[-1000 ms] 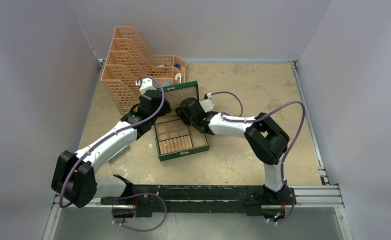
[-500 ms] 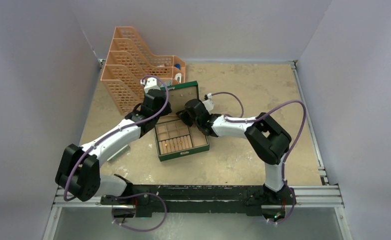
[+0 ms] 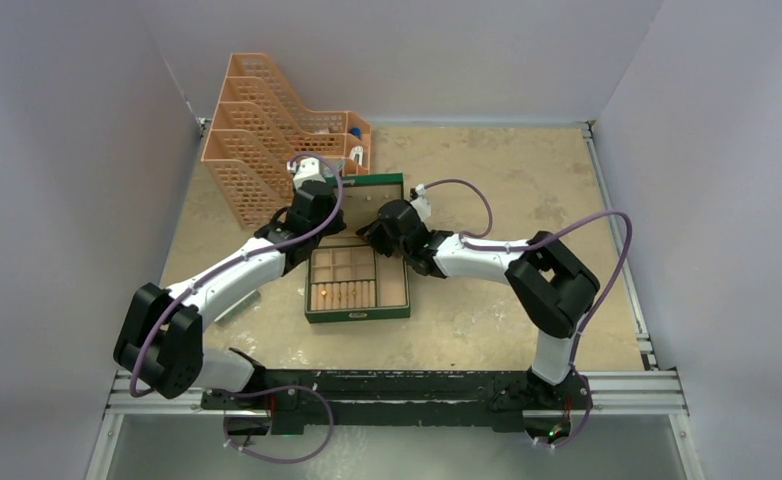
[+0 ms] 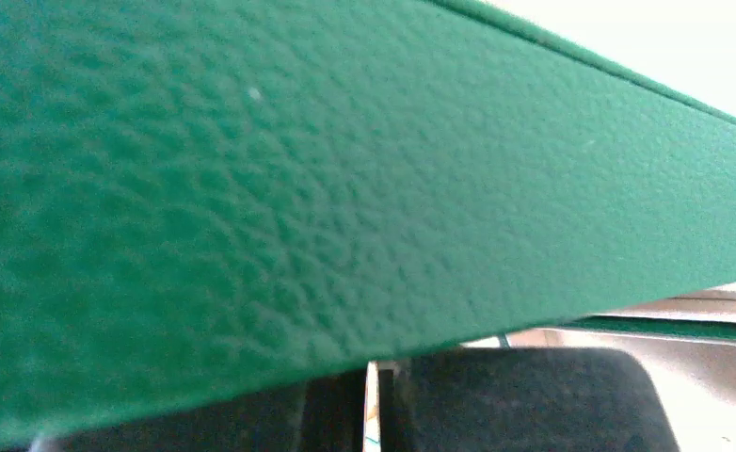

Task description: Organize the mixed jewelry

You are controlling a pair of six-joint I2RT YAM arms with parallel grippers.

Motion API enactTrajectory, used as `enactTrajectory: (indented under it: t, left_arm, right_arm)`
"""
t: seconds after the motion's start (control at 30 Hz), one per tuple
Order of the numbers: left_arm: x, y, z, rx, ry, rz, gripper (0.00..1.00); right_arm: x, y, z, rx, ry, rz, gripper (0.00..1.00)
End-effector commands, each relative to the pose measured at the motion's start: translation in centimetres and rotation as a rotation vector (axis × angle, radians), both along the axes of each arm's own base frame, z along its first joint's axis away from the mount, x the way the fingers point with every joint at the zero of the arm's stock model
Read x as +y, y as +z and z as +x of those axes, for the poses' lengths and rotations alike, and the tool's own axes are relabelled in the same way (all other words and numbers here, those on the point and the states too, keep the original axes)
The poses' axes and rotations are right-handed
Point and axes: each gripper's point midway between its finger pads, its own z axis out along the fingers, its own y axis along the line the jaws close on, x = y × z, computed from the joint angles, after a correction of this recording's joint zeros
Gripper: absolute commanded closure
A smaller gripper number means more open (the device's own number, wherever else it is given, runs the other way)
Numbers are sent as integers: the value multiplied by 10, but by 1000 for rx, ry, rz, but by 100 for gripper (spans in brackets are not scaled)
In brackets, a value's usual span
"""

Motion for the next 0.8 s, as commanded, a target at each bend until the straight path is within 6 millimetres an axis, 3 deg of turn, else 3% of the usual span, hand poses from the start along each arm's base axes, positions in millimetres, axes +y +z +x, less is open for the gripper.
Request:
enactTrajectory:
  t: [0.0,0.2,0.57,0.77]
  left_arm:
    - [8,21,7,-65,46,-14,76]
    - [8,21,6,-62,49,-13,76]
    - [-3,23,9,-66,-11,-27,75]
    - [-9,28,5,-53,-38,-56,73]
  right_arm:
    - [17,92,7,-172,44,143,100]
    - [11,101,11,-177,33,163,100]
    - [8,106,5,-179,90,228,84]
    - [-16,110,-6,-199,70,213,80]
